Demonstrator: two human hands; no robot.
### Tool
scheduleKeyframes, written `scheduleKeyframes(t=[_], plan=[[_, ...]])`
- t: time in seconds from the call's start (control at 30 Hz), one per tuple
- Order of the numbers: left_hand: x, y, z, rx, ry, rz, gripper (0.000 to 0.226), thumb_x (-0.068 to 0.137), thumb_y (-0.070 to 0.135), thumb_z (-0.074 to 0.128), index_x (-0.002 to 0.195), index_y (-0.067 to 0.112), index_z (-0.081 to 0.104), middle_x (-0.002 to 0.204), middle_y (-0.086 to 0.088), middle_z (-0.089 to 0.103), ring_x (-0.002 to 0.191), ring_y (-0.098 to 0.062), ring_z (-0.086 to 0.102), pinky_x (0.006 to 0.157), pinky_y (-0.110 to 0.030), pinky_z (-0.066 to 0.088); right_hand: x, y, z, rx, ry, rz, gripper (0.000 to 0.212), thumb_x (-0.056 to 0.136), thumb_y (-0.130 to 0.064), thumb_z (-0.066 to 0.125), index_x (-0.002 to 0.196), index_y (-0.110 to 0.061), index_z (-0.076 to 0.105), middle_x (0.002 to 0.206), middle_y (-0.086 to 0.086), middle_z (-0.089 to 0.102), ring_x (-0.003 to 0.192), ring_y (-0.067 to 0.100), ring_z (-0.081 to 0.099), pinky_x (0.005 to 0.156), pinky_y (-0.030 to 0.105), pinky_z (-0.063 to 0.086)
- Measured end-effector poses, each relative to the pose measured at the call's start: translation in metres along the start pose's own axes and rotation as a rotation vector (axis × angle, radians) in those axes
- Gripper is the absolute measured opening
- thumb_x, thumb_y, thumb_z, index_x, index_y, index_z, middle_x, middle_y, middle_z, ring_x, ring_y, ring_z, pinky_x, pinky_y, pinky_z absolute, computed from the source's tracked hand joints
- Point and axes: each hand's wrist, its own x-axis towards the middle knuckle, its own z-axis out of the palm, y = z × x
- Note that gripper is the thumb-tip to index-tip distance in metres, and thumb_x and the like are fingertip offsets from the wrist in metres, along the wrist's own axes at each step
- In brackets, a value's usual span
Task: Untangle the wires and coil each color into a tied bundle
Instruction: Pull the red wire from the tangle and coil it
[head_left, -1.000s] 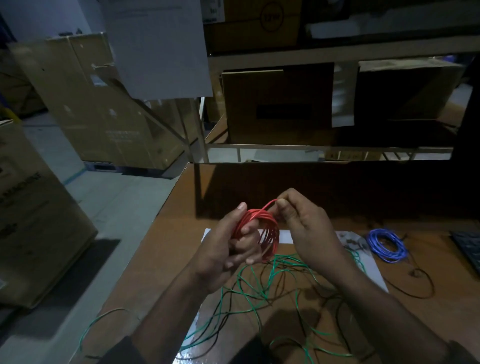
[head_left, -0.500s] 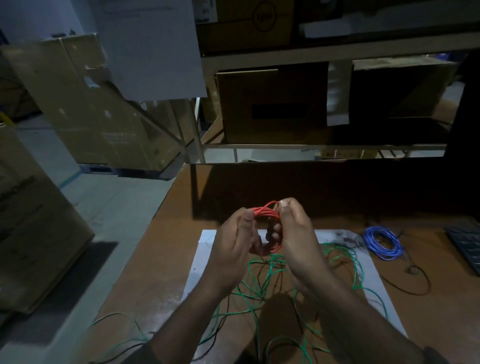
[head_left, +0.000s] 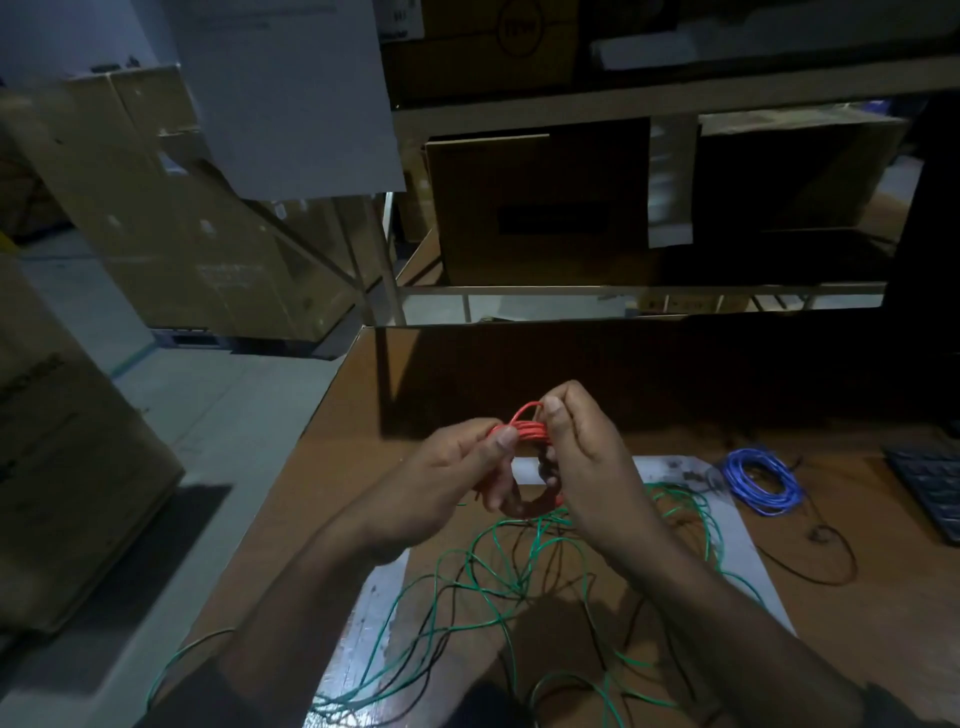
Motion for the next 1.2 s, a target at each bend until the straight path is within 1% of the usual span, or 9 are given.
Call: scheduleKeyframes(t=[0.1, 0.23, 0.33, 0.47, 0.6, 0.73, 0.97, 1.1, 1.2], plan=[[-0.002, -0.010, 0.015, 0.176, 0.148, 0.096, 0.035, 0.106, 0.049, 0.036, 0.093, 0.022, 0.054, 0.077, 0.010, 0.053, 0.074, -0.009, 0.054, 0.071, -0.027, 0.049, 0.004, -0.002, -0.007, -0.016, 0.004, 0.006, 0.027, 0.108, -0.037, 0.040, 0.092, -0.020, 0.052, 0.071, -0.005, 0.054, 0.066, 0.013, 0.053, 0.062, 0.047, 0.048], [-0.002, -0.024, 0.028, 0.208, 0.317, 0.140, 0.025, 0.107, 0.040, 0.038, 0.103, 0.022, 0.054, 0.079, 0.006, 0.054, 0.072, -0.012, 0.054, 0.065, -0.032, 0.046, 0.007, -0.001, -0.012, 0.231, -0.017, 0.197, 0.030, 0.105, -0.030, 0.051, 0.096, -0.002, 0.060, 0.067, -0.003, 0.062, 0.060, 0.010, 0.057, 0.057, 0.024, 0.050], [-0.001, -0.025, 0.033, 0.233, 0.362, 0.154, 0.025, 0.107, 0.045, 0.037, 0.100, 0.027, 0.052, 0.082, 0.010, 0.056, 0.072, -0.011, 0.055, 0.062, -0.029, 0.045, 0.010, 0.001, -0.015, 0.403, -0.041, 0.322, 0.026, 0.101, -0.024, 0.058, 0.098, 0.002, 0.064, 0.070, 0.003, 0.065, 0.054, 0.009, 0.058, 0.053, 0.019, 0.052], [0.003, -0.025, 0.036, 0.214, 0.410, 0.170, 0.021, 0.107, 0.044, 0.039, 0.105, 0.027, 0.052, 0.086, 0.018, 0.055, 0.075, -0.009, 0.055, 0.067, -0.022, 0.044, 0.015, 0.000, -0.021, 0.613, -0.115, 0.463, 0.007, 0.097, -0.010, 0.062, 0.097, -0.003, 0.065, 0.069, 0.007, 0.062, 0.051, 0.008, 0.057, 0.047, 0.019, 0.051], [0.005, -0.022, 0.040, 0.153, 0.406, 0.144, 0.036, 0.106, 0.047, 0.042, 0.136, 0.028, 0.048, 0.099, 0.021, 0.057, 0.085, -0.004, 0.059, 0.076, -0.020, 0.047, 0.015, 0.001, -0.028, 0.657, -0.153, 0.546, 0.003, 0.095, -0.002, 0.062, 0.097, -0.003, 0.060, 0.069, 0.011, 0.062, 0.050, 0.014, 0.056, 0.045, 0.021, 0.050], [0.006, -0.014, 0.046, 0.193, 0.374, 0.156, 0.033, 0.107, 0.041, 0.039, 0.128, 0.024, 0.058, 0.102, 0.011, 0.066, 0.083, -0.006, 0.062, 0.072, -0.019, 0.047, 0.012, 0.004, -0.032, 0.659, -0.108, 0.561, 0.008, 0.095, -0.002, 0.063, 0.099, -0.005, 0.056, 0.074, 0.013, 0.062, 0.053, 0.017, 0.055, 0.044, 0.021, 0.051], [0.015, -0.014, 0.058, 0.146, 0.481, 0.129, 0.027, 0.108, 0.034, 0.040, 0.116, 0.020, 0.062, 0.093, 0.012, 0.065, 0.085, -0.011, 0.063, 0.074, -0.020, 0.048, -0.012, 0.011, -0.032, 0.350, 0.037, 0.217, 0.033, 0.093, -0.021, 0.071, 0.095, -0.004, 0.043, 0.100, 0.007, 0.055, 0.081, 0.011, 0.063, 0.067, 0.023, 0.057], [0.022, -0.016, 0.073, 0.026, 0.526, 0.059, 0.031, 0.108, 0.040, 0.040, 0.110, 0.022, 0.065, 0.074, 0.012, 0.056, 0.070, -0.008, 0.052, 0.065, -0.026, 0.043, -0.020, 0.020, -0.037, -0.140, 0.173, -0.086, 0.022, 0.083, -0.008, 0.078, 0.081, -0.017, 0.059, 0.110, -0.005, 0.049, 0.105, 0.002, 0.053, 0.081, 0.015, 0.050], [0.031, -0.012, 0.089, -0.004, 0.565, 0.020, 0.036, 0.105, 0.048, 0.040, 0.112, 0.025, 0.067, 0.076, 0.013, 0.057, 0.072, -0.008, 0.053, 0.066, -0.027, 0.044, -0.025, 0.030, -0.040, -0.313, 0.306, -0.271, 0.020, 0.086, -0.002, 0.074, 0.098, -0.018, 0.073, 0.118, -0.002, 0.050, 0.109, 0.002, 0.052, 0.087, 0.019, 0.051]])
